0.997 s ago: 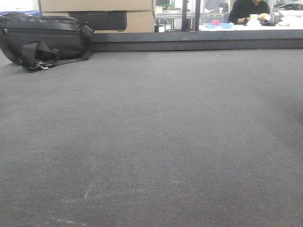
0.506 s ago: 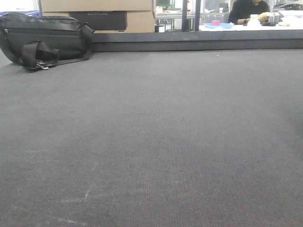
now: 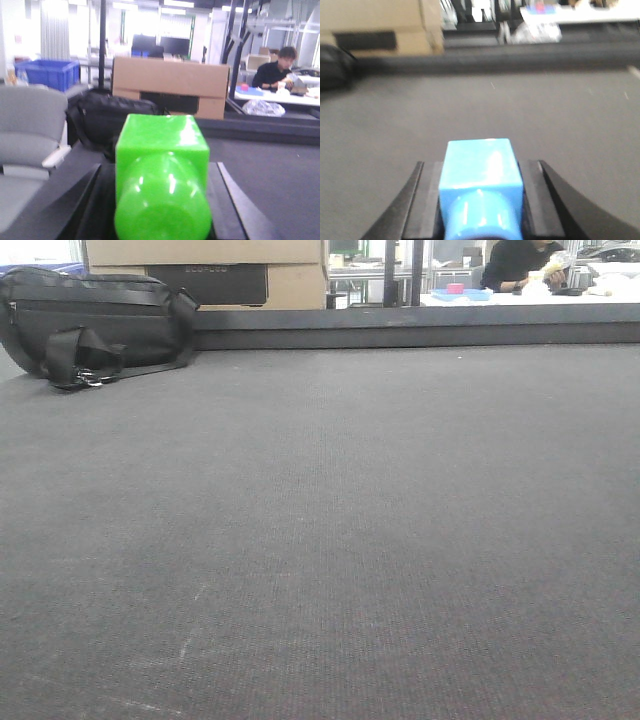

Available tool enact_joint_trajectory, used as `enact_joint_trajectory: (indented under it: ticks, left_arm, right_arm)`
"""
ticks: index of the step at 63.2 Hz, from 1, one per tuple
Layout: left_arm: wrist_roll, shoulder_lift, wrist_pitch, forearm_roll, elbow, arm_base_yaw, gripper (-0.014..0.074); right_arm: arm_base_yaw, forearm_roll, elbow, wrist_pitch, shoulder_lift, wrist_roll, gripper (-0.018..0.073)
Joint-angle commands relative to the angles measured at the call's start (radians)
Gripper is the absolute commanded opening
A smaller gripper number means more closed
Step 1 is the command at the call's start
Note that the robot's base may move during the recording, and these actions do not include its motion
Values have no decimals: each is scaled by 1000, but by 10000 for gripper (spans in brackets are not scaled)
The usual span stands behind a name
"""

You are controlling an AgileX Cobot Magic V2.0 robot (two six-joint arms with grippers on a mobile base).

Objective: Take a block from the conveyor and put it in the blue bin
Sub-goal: 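Lift both held blocks up off the conveyor belt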

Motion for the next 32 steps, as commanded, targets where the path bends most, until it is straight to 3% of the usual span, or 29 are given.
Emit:
enact_joint_trajectory:
  ticks: [1, 11, 32]
  left_arm:
    - [1, -49, -13, 43, 3, 0, -111]
    - [1, -85, 24, 43, 3, 0, -111]
    - [-2, -85, 28, 32, 3, 0, -111]
  right_arm:
    - [8, 5, -4, -39, -72, -8, -162]
    - [8, -53, -4, -42, -134, -8, -162]
    - [8, -52, -7, -44, -134, -8, -162]
